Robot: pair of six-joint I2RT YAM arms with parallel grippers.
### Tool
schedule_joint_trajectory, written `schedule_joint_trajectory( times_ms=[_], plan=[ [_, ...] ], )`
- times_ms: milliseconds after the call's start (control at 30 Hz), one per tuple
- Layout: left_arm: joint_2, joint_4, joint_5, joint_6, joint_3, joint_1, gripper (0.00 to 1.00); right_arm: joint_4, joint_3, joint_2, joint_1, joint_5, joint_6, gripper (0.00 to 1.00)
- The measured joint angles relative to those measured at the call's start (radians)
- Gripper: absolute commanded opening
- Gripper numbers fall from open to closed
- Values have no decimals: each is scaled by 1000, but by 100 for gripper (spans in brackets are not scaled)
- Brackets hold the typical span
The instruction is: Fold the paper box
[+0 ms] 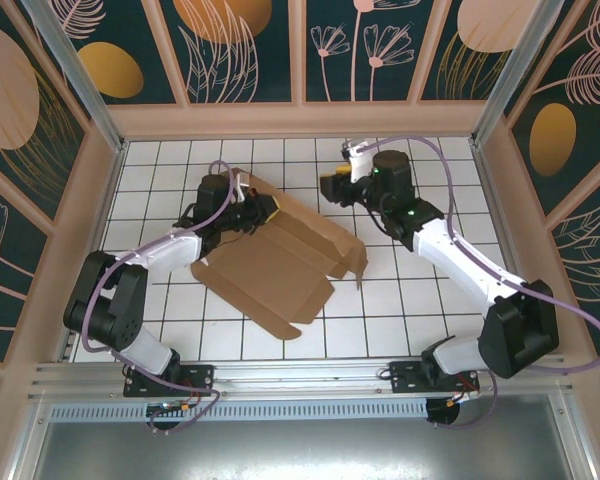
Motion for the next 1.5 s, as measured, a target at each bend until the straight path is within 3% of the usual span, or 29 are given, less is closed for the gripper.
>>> schedule_joint_trajectory(
  times_ms=[233,367,667,800,1067,1333,1500],
  plan=[
    [-25,161,13,4,-109,0,3,-179,33,123,72,-46,-21,58],
    [-25,191,18,5,-126,0,7,-230,44,189,84,-67,-27,54],
    [-25,209,43,34,-135,5,32,-229,60,198,86,-87,-45,41],
    [-25,268,63,32,-152,5,34,-225,59,198,86,-92,-45,39],
    [43,560,97,-103,-243,37,35,-221,58,198,88,-97,-54,39],
    [52,647,69,-155,-267,43,46,-220,58,198,88,-99,-71,39],
    [84,683,40,-186,-270,55,48,-220,58,199,88,-99,-72,39]
  ],
)
